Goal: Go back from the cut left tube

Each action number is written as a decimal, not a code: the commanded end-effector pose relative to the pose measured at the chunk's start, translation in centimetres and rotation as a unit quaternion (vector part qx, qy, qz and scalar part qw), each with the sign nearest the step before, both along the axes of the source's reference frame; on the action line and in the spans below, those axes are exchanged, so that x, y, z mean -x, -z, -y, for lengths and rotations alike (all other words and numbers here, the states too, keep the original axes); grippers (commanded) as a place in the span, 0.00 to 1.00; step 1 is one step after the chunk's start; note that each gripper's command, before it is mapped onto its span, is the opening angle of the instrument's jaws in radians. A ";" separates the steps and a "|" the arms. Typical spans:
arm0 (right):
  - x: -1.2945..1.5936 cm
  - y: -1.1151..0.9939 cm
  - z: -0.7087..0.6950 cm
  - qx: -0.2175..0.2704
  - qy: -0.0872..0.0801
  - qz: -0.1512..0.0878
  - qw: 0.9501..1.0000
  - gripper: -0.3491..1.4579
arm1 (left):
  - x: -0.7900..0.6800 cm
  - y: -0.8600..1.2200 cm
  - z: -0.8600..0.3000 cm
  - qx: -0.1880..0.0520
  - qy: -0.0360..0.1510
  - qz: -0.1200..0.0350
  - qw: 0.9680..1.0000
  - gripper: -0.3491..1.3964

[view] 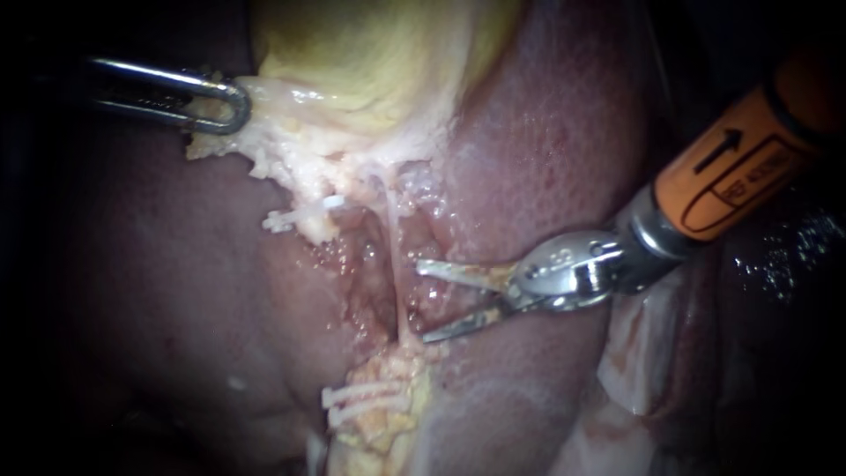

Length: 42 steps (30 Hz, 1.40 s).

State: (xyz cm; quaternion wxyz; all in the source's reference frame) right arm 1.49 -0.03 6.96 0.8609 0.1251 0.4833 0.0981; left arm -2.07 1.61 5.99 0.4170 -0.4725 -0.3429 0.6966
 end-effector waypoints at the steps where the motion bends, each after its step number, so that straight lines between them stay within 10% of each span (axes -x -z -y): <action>1: 0.10 0.00 -0.01 0.006 0.007 0.000 1.000 0.99 | 0.00 0.00 0.00 0.000 0.000 0.000 1.000 0.00; 14: 0.64 0.19 -0.28 0.007 0.010 0.012 1.000 0.99 | 0.04 -0.03 0.03 0.001 0.001 -0.001 1.000 0.00; 29: 0.68 0.19 -0.29 0.007 0.011 0.012 1.000 0.99 | 0.32 -0.59 0.18 0.009 -0.002 -0.002 1.000 0.00; 42: 0.70 0.18 -0.29 0.007 0.011 0.011 1.000 0.99 | 0.36 -0.61 0.20 0.009 -0.006 -0.002 1.000 0.00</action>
